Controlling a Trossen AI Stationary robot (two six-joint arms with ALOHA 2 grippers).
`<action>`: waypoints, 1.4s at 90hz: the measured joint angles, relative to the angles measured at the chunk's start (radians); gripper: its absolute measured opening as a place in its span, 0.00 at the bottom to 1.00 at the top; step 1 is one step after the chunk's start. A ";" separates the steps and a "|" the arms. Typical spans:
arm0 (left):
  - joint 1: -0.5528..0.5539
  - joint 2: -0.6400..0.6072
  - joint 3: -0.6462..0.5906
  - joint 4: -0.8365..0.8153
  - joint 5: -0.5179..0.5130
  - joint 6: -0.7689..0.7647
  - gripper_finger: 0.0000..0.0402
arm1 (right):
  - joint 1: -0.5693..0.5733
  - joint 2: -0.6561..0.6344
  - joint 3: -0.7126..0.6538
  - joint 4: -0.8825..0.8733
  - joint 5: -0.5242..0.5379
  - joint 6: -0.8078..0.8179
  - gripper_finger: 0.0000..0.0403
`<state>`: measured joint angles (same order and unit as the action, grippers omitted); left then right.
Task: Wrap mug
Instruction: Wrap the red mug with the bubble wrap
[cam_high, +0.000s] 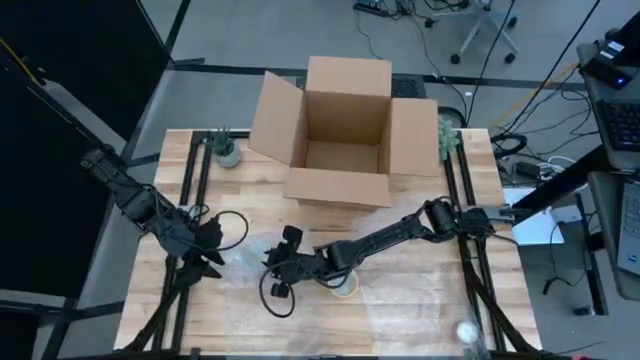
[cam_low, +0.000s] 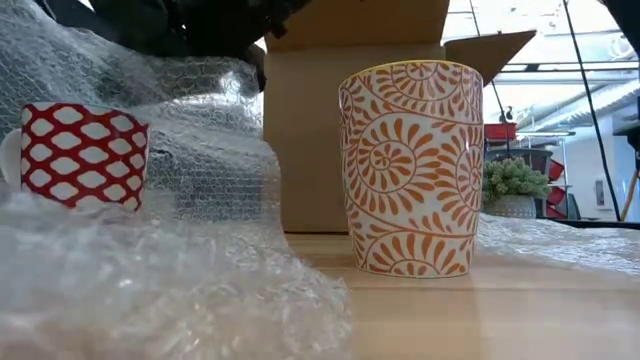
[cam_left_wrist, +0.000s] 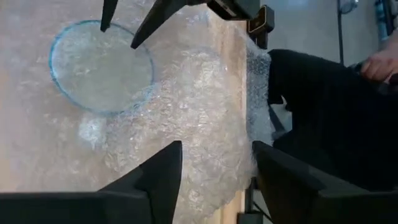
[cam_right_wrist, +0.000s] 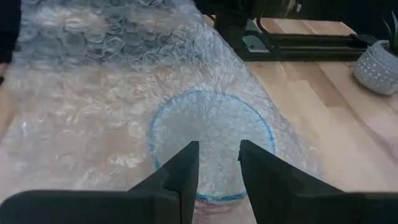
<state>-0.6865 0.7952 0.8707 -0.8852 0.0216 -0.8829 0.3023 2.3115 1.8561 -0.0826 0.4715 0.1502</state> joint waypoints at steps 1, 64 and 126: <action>-0.001 0.000 0.000 0.000 0.000 0.000 0.45 | 0.000 0.000 0.000 0.000 0.000 -0.001 0.25; 0.098 0.016 0.000 0.088 -0.323 0.147 0.46 | 0.001 -0.001 0.000 -0.005 -0.059 -0.114 0.25; 0.236 0.444 -0.020 0.032 -0.255 0.218 0.46 | 0.000 -0.001 0.000 -0.006 -0.058 -0.112 0.25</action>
<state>-0.4509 1.2393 0.8509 -0.8533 -0.2337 -0.6644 0.3023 2.3104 1.8561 -0.0891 0.4133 0.0382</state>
